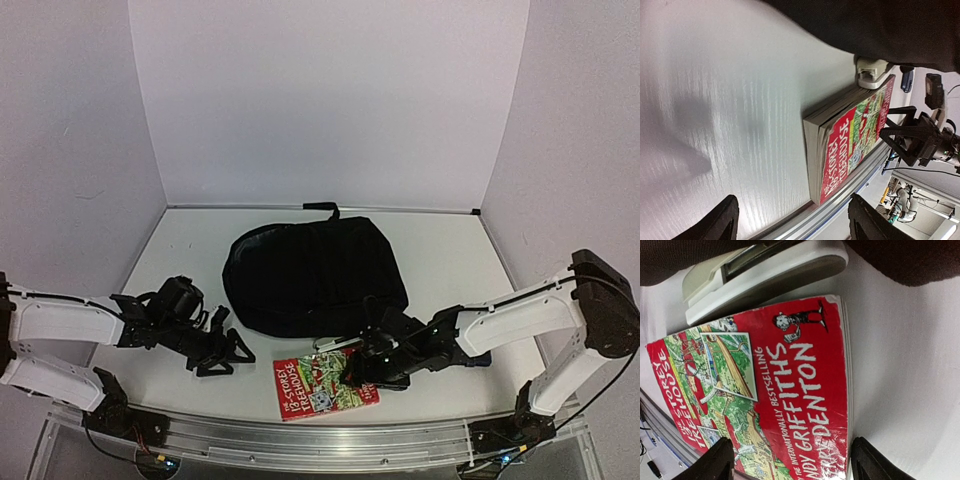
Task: Pack the student bag
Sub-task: Pick up the book from the center of the board.
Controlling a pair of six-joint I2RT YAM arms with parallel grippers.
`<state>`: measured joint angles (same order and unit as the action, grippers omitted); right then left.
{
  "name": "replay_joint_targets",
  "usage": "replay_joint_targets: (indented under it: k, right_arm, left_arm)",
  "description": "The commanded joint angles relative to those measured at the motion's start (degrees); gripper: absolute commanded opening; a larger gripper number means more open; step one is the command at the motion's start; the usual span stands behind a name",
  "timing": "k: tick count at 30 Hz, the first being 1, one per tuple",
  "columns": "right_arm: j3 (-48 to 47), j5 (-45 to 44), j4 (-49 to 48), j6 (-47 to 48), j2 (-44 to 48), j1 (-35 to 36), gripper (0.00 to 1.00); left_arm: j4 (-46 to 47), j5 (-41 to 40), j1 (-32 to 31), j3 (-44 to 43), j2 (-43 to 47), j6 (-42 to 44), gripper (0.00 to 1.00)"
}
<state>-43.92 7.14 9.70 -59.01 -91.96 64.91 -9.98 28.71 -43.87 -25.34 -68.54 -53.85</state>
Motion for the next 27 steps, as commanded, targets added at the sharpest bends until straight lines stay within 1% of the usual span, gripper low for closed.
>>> replay_joint_targets:
  k: [1, 4, 7, 9, 11, 16, 18, 21, 27]
  right_arm:
    - [0.0, 2.4, -7.4, 0.2, -1.1, -1.7, 0.74]
    - [1.7, 4.7, -10.7, 1.7, -0.9, -3.5, 0.72]
    - [4.6, 10.3, -17.7, 2.4, -1.2, -6.1, 0.70]
    - [4.7, 12.6, -19.4, 3.8, -1.9, -6.6, 0.69]
    - [4.4, 14.1, -20.4, 4.7, -2.6, -6.6, 0.67]
    - [4.6, 16.5, -24.2, 4.9, -4.0, -6.9, 0.59]
    - [5.0, 18.0, -27.1, 3.9, -4.6, -7.0, 0.55]
    - [5.4, 19.9, -30.7, 2.3, -5.9, -7.0, 0.52]
    - [5.5, 21.5, -33.8, 0.8, -8.5, -6.9, 0.47]
  left_arm:
    - [6.6, 2.1, -2.7, -1.1, -4.5, -2.1, 0.69]
    - [8.4, 2.3, -3.9, -2.6, -8.2, -1.7, 0.67]
    - [9.7, 2.9, -4.6, -3.3, -11.8, -1.5, 0.65]
    - [9.7, 3.1, -4.9, -3.7, -14.0, -1.4, 0.65]
    - [12.1, 3.5, -4.9, -3.7, -15.6, -1.5, 0.64]
    - [15.2, 4.9, -4.9, -4.4, -19.0, -1.8, 0.60]
    - [17.0, 5.7, -4.9, -4.3, -19.6, -2.2, 0.57]
    - [20.5, 6.2, -5.0, -3.6, -19.1, -3.1, 0.55]
    - [21.6, 4.5, -5.0, -3.1, -15.9, -2.9, 0.50]
